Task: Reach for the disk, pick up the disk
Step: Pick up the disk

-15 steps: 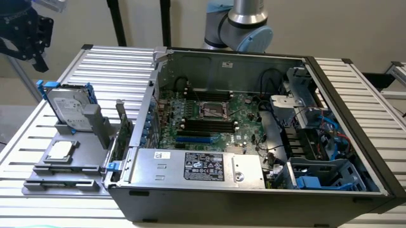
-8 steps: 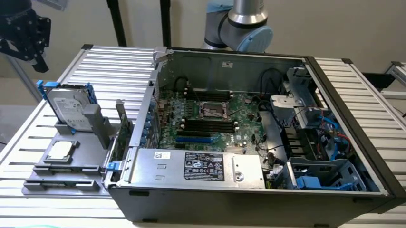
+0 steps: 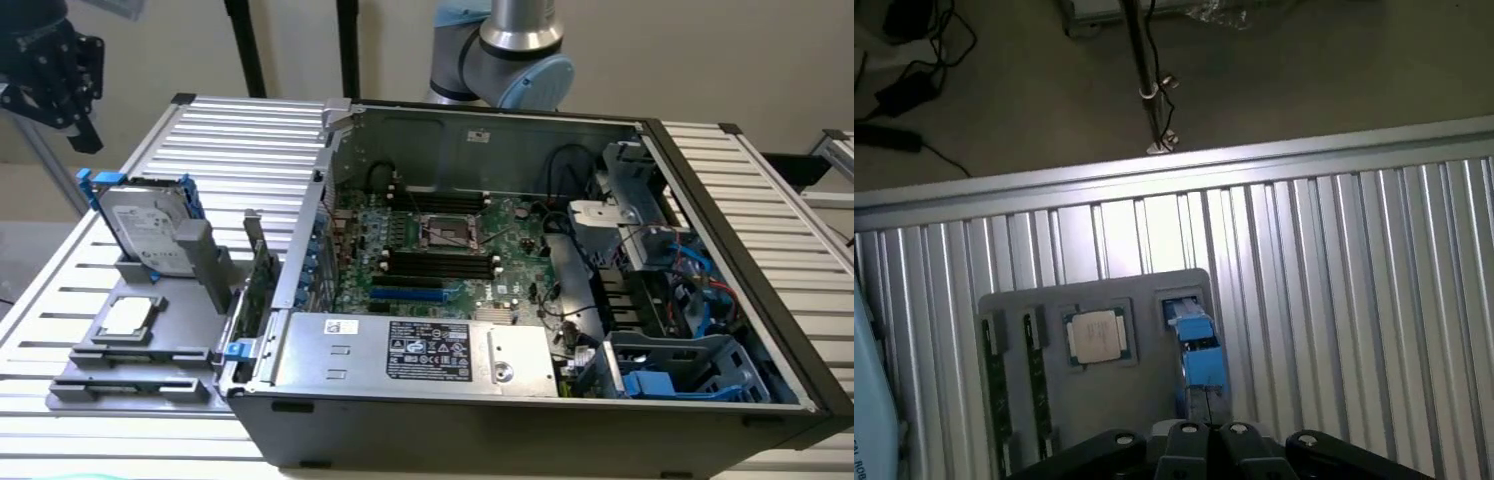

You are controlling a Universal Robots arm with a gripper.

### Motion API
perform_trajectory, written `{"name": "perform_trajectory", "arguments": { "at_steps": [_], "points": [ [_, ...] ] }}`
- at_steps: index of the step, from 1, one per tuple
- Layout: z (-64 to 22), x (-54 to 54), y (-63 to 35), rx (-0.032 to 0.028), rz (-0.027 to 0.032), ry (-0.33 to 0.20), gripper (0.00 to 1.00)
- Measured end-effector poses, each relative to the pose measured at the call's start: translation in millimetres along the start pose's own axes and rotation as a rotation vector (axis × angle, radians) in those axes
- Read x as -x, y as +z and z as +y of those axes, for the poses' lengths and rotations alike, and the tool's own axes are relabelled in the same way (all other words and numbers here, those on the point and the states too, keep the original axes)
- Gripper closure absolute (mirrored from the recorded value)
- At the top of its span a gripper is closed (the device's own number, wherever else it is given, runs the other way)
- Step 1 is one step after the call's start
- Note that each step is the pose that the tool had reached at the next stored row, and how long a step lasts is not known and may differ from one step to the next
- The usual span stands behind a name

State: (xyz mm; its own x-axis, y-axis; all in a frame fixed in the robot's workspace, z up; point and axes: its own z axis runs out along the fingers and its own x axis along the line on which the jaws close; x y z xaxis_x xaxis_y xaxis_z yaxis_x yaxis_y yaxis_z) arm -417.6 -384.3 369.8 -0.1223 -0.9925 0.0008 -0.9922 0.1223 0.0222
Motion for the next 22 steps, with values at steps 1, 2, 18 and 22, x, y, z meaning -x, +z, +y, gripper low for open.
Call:
{"name": "perform_trajectory", "arguments": {
  "at_steps": [1, 2, 18, 22],
  "points": [
    [-0.1, 0.0, 0.0, 0.0000, 0.0002, -0.009, 0.89],
    [-0.2, 0.1, 0.0, 0.0000, 0.0004, -0.019, 0.89],
    [-2.5, 3.9, 3.8, -0.0005, 0.0010, -0.053, 0.58],
    [-2.3, 7.0, 10.8, -0.0034, 0.0009, -0.059, 0.46]
  ]
}}
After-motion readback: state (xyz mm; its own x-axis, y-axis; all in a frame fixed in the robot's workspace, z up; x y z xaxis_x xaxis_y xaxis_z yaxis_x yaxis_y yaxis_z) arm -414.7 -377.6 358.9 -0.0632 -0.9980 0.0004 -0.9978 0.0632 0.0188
